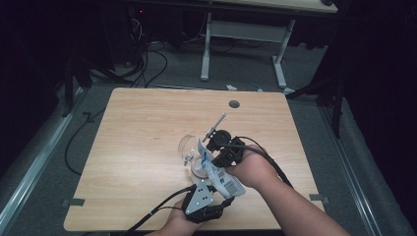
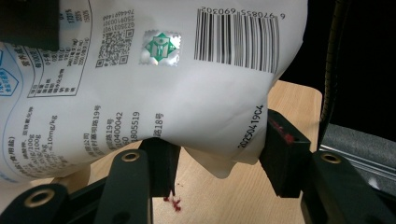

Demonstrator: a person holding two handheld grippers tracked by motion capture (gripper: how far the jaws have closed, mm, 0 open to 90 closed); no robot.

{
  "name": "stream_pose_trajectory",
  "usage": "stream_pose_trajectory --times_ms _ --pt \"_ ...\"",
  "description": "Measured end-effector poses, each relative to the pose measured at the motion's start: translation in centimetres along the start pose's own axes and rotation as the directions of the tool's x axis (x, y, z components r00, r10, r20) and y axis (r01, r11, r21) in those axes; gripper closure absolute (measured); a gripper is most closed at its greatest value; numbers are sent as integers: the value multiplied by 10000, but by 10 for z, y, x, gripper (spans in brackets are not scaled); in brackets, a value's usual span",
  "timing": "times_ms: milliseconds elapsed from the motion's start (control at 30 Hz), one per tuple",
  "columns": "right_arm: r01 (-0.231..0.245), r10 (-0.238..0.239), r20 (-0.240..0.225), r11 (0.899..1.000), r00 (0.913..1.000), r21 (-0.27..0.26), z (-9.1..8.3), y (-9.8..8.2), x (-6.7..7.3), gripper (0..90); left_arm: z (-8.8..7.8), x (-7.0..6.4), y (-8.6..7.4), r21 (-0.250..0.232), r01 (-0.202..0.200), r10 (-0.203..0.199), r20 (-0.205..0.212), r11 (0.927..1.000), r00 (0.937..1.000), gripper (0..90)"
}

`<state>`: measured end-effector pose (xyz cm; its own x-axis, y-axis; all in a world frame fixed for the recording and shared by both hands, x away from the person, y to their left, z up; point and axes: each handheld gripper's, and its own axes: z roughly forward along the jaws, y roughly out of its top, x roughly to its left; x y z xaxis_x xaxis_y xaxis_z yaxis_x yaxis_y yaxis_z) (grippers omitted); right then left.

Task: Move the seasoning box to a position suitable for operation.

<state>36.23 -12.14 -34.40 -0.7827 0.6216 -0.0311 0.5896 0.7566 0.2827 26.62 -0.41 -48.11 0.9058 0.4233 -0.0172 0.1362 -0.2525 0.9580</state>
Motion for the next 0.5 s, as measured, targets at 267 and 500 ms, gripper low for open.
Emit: stream_pose_trajectory --times_ms 267,500 --pt "36 -36 -40 10000 10000 -19 0 1 0 898 -1 1 1 -38 96 -95 80 9999 9999 520" --pt "28 -28 -51 10000 10000 -26 -1 1 -1 898 -1 1 2 -79 155 -154 129 9998 9998 521"
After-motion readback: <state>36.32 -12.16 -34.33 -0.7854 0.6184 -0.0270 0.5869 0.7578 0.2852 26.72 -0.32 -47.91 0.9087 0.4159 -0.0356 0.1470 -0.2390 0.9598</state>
